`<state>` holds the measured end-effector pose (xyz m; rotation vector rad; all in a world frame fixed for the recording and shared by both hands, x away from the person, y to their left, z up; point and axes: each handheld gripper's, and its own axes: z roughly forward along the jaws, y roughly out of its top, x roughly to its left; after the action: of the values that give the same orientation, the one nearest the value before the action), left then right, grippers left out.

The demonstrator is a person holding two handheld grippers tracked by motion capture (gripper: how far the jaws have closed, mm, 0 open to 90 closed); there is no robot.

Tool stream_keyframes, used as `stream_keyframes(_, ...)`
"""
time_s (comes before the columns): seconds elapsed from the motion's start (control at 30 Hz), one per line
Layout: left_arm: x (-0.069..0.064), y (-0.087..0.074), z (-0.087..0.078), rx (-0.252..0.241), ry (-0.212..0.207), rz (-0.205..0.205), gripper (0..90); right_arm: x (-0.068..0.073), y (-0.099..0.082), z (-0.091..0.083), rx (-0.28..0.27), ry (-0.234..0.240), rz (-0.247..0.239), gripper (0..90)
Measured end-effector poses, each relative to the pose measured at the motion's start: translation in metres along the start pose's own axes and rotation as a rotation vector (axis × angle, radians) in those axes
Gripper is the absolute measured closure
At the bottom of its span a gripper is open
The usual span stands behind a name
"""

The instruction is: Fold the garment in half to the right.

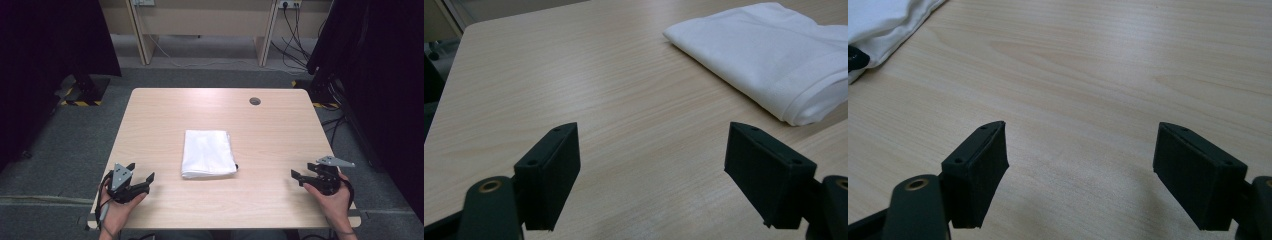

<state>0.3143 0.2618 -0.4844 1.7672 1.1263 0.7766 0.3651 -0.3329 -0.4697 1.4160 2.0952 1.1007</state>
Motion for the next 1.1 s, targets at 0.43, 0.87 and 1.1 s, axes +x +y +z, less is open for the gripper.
stream_keyframes(0.43,-0.0005,-0.0032,0.003,0.012,0.001,0.011,21.4,-0.0013,-0.0029,0.0025,-0.004,0.0,0.003,22.2)
stream_keyframes(0.87,-0.0012,-0.003,0.0037,0.02,0.004,0.022,21.1,-0.003,-0.0063,0.0059,-0.004,0.004,0.009,21.8)
stream_keyframes(1.1,-0.0029,-0.0031,0.0036,0.02,0.012,0.033,21.0,-0.0025,-0.0062,0.0065,0.006,0.001,0.008,21.8)
